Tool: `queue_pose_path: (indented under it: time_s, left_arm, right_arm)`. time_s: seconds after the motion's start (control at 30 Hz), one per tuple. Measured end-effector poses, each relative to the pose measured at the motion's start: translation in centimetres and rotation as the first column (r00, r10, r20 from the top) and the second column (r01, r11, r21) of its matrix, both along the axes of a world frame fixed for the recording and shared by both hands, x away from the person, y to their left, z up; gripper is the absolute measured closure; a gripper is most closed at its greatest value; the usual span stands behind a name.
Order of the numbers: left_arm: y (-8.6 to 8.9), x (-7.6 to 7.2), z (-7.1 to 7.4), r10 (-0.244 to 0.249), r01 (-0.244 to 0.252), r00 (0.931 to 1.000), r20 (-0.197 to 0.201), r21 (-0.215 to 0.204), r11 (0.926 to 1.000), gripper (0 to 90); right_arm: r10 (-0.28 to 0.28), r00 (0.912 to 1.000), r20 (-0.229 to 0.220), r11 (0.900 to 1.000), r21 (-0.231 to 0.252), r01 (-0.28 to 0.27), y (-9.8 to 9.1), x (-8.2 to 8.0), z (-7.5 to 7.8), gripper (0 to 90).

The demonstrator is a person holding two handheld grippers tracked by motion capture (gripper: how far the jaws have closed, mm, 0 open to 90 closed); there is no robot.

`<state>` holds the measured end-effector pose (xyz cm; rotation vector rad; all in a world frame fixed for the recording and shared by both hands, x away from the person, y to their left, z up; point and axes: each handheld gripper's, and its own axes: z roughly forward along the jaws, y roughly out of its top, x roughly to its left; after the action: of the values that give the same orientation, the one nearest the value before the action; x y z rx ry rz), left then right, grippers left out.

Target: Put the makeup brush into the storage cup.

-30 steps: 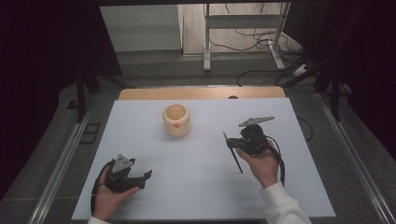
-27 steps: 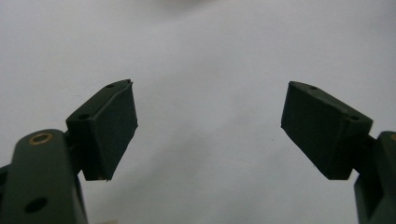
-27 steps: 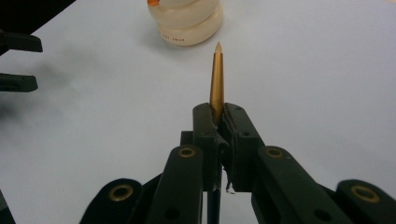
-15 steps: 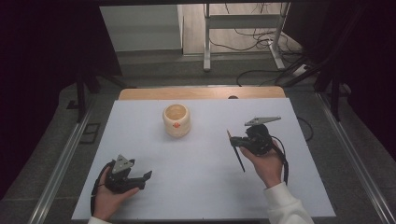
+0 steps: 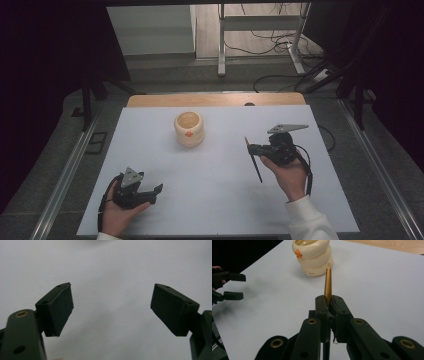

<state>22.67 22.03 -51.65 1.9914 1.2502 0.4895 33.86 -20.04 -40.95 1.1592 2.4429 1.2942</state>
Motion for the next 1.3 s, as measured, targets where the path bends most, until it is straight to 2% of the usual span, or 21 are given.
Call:
queue_pose_path:
  time_s: [0.27, 0.47, 0.63, 0.87, 1.3]
  left_arm:
    - [-0.9, 0.1, 0.6, -0.008, 0.008, 1.0, 0.001, -0.01, 0.9999, 18.3]
    - [-1.3, 0.3, 1.4, -0.01, 0.01, 0.9999, 0.006, -0.039, 0.9992, 18.3]
    - [-1.9, 0.9, 2.2, -0.035, 0.035, 0.9994, 0.003, -0.073, 0.9967, 18.3]
    - [-3.6, 1.7, 3.6, -0.077, 0.078, 0.9968, 0.023, -0.065, 0.9948, 18.3]
    - [-6.1, 2.9, 4.3, -0.126, 0.127, 0.9919, 0.016, -0.101, 0.9867, 18.3]
  right_arm:
    - [0.017, 0.9998, 0.005, 0.9998, 0.005, -0.017, 0.3, 0.1, -0.1, 85.0]
    - [0.022, 0.9996, 0.014, 0.9997, 0.004, -0.022, 0.5, -0.1, 0.0, 85.1]
    - [0.025, 0.9996, 0.015, 0.9997, 0.001, -0.025, 0.7, -0.2, -0.1, 85.0]
    - [0.025, 0.9995, 0.017, 0.9997, -0.005, -0.025, 0.7, -0.2, -0.3, 85.1]
    - [0.023, 0.9995, 0.024, 0.9997, 0.003, -0.023, 0.7, -0.2, -0.2, 85.1]
